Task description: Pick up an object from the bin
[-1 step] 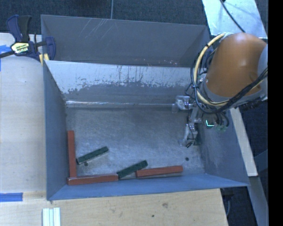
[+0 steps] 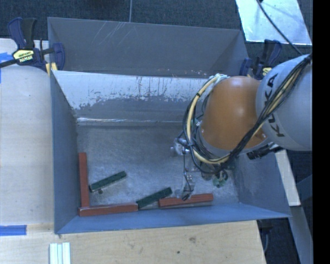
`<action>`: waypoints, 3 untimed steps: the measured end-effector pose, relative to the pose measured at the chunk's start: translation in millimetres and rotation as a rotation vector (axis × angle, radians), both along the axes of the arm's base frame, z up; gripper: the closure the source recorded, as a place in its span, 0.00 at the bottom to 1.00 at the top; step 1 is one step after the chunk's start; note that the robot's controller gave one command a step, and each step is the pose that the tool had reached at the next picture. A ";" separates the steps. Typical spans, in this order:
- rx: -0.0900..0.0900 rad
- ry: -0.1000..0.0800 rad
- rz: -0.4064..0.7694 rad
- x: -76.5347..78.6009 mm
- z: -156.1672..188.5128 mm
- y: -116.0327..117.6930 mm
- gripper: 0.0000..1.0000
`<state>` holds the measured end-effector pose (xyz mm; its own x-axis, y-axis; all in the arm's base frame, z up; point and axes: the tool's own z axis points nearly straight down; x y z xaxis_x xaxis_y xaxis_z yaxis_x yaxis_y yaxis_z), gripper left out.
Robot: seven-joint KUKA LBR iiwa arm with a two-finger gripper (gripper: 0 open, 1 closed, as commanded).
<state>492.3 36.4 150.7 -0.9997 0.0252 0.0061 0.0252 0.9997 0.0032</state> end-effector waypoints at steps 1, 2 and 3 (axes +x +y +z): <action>-0.003 0.000 -0.050 -6.3 -69.0 22.8 0.00; -0.004 -0.007 0.053 -9.0 -80.2 26.1 0.00; -0.003 -0.003 0.053 -9.9 -78.1 26.6 1.00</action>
Offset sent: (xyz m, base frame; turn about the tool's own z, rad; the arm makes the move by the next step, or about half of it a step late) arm -0.0046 0.0214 -0.0650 0.0537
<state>482.4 63.0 72.6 -0.9996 -0.0280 0.0030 -0.0280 0.9996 0.0003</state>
